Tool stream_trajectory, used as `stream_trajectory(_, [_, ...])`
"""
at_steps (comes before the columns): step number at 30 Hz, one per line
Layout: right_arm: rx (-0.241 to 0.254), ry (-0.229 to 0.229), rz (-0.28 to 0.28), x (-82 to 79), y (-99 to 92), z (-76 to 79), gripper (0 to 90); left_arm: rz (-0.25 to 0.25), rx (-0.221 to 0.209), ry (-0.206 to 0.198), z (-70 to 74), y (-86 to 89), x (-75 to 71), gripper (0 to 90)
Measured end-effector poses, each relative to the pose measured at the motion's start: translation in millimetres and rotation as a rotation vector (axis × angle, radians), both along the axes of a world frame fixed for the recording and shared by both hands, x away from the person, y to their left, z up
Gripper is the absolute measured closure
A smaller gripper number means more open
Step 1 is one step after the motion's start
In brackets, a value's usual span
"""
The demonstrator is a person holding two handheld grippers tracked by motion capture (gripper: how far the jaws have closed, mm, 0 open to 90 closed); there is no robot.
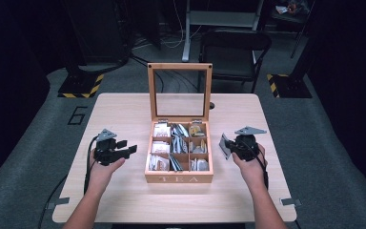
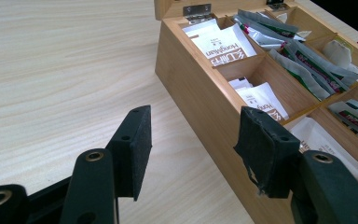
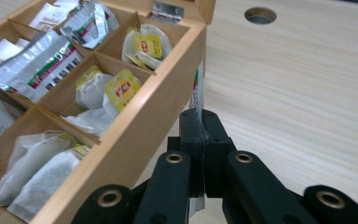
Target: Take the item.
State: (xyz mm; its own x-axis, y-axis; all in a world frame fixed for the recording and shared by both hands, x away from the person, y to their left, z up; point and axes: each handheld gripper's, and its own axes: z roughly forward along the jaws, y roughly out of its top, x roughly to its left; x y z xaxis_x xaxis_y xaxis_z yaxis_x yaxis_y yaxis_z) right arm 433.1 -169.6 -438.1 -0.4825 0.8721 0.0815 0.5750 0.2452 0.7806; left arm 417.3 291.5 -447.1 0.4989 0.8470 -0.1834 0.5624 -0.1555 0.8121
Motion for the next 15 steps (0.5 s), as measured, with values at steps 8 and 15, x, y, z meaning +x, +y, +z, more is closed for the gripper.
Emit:
stream_trajectory(8, [-0.021, 0.019, -0.015, 3.8, -0.8, -15.2, 89.5, 0.0, -0.002, 0.001, 0.2, 0.2, -0.1, 44.9])
stream_trajectory(15, [-0.003, 0.059, -0.037, 8.3, -5.4, -28.3, 89.5, 0.001, -0.004, 0.002, 0.0, 0.3, 0.0, 44.8])
